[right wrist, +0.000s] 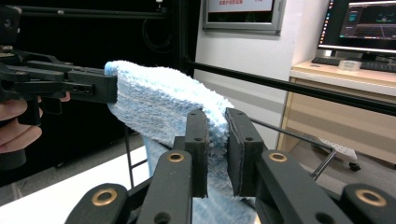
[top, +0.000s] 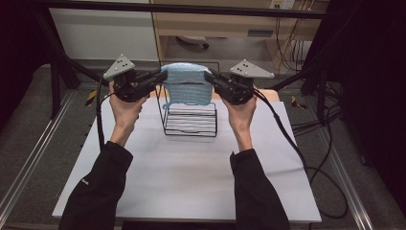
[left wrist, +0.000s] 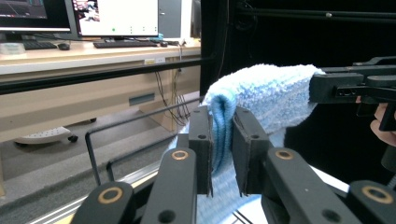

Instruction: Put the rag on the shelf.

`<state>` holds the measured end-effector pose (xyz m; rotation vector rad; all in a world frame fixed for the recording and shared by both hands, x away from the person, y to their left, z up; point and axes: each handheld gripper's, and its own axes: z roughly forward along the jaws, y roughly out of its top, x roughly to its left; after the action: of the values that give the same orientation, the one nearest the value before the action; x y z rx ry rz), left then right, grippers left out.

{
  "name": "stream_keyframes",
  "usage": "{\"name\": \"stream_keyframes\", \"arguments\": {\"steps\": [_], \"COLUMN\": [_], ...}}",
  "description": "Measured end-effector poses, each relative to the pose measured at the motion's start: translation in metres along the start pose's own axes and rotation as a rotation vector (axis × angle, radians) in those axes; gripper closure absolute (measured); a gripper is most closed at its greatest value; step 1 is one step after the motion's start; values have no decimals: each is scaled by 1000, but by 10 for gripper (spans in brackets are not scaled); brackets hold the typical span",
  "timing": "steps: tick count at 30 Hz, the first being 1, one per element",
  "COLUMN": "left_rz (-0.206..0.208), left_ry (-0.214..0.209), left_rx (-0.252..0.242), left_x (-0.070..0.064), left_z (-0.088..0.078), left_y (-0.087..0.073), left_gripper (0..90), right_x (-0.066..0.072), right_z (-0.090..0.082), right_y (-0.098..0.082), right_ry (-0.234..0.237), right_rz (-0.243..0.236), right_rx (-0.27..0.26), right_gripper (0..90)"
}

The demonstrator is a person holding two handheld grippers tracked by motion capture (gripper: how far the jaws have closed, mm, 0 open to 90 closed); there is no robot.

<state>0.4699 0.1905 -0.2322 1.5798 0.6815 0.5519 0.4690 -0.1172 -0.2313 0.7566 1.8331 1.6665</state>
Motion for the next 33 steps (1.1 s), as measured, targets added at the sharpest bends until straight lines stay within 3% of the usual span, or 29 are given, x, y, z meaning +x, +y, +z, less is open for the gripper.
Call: {"name": "stream_keyframes", "arguments": {"steps": [14, 25, 29, 33], "left_rz": [-15, -28, -65, -121], "left_ry": [-17, -3, -3, 30], "left_rx": [45, 71, 86, 58], "left_x": [-7, -13, -10, -3], "left_z": [-10, -18, -20, -30], "left_y": [-11, 14, 19, 21], "left_gripper": [770, 725, 712, 727], "right_x": [6, 5, 4, 4], "right_z": [-7, -11, -12, -11], "right_y": [-13, -17, -17, -18], "right_ry": [47, 65, 63, 56], "right_rz": [-22, -18, -17, -13], "right_rx": [38, 36, 38, 47], "right_gripper": [804, 807, 808, 809]}}
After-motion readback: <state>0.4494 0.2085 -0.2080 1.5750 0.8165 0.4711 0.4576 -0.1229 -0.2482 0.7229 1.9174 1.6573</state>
